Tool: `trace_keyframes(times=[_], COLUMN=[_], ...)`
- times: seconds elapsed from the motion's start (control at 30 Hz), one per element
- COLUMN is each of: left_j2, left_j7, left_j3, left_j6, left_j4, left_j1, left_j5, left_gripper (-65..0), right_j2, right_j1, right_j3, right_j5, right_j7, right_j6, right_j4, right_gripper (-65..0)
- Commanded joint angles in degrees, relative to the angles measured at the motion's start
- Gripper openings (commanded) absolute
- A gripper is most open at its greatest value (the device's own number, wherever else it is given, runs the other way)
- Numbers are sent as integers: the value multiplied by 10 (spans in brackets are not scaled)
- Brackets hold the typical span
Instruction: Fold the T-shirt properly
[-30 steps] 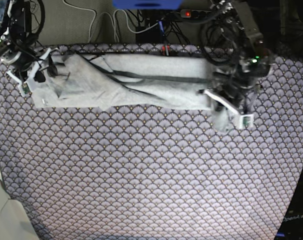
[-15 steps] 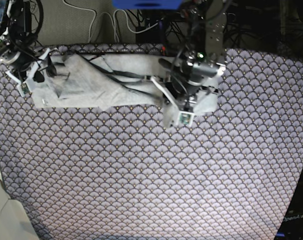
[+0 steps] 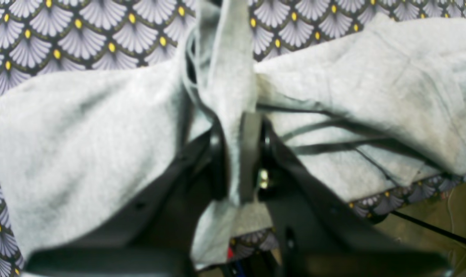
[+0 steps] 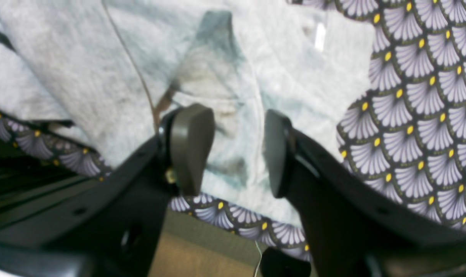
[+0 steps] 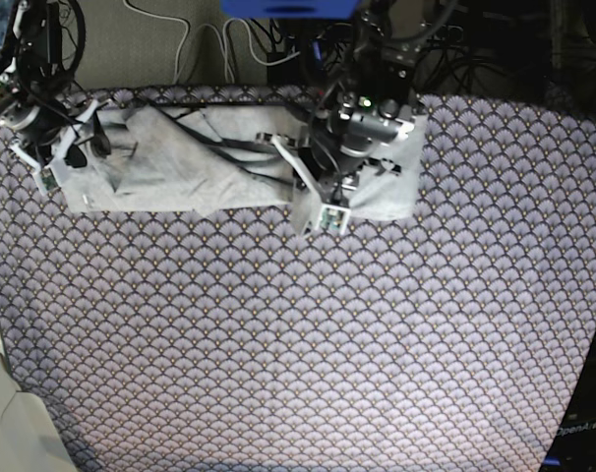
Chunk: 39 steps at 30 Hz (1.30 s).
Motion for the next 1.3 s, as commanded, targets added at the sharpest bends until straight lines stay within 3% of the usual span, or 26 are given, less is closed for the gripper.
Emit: trace_keyframes(times=[0.0,0.33,0.63,0.93,1.27], left_j2=[6,6,6,6,-1], left_j7=[-12,-12,-11,-12,-32], left_j3=[4,24,53,48,-167], left_j6=[1,-4,-6,-6,-5], left_j4=[9,9,15,45,68], left_j1=[-5,-10,-8,-9,-7], left_j5=[-7,-8,-8,-8,-8], left_gripper=[-645,-621,-436,-427,-455], right_j2=[8,9,9,9,35], right_j1=[2,1,0,2,18], right_j3=[4,4,4,4,12], right_j5=[8,8,8,8,9], right_j7=[9,9,9,9,9], right_j6=[0,0,0,0,0], right_j4=[9,9,9,9,9], right_gripper=[-381,-381,-381,-381,-378])
